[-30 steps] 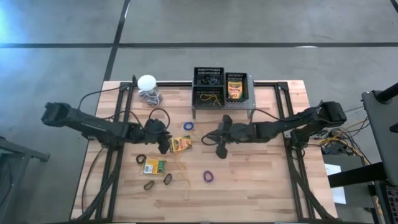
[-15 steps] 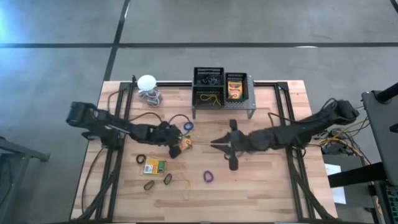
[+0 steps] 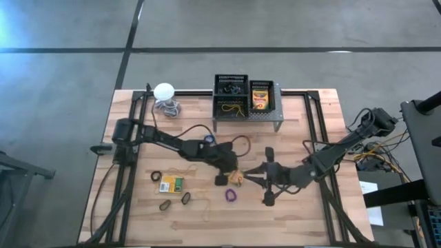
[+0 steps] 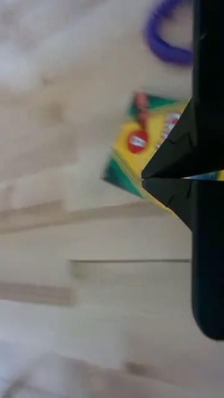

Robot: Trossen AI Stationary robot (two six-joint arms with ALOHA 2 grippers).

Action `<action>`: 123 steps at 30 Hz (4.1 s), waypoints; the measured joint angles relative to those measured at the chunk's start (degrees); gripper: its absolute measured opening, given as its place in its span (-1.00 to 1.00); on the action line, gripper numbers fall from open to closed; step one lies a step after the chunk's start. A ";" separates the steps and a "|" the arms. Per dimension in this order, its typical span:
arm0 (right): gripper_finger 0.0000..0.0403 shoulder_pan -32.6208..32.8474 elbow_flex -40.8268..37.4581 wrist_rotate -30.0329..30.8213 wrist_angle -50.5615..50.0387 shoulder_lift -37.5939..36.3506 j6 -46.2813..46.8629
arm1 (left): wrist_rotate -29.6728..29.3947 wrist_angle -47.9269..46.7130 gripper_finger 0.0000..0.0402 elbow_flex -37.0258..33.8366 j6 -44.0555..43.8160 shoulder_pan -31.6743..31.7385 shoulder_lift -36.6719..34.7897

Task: Pick & Place Office Desk Supplies
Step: Put the top yellow crayon box into the right black bin

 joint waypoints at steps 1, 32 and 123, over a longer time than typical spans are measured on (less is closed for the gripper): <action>-0.72 0.10 -0.02 -0.02 -2.79 0.00 2.53 | -0.06 -3.31 -0.97 2.33 0.04 -0.44 -0.17; 0.08 -32.79 -12.56 -51.77 -6.53 14.15 32.74 | 10.33 4.95 -0.98 -15.98 -8.08 -1.22 -6.49; -0.81 -3.46 -19.97 8.37 29.72 5.90 14.66 | -1.56 33.26 -0.91 -23.91 -9.45 -3.80 -18.52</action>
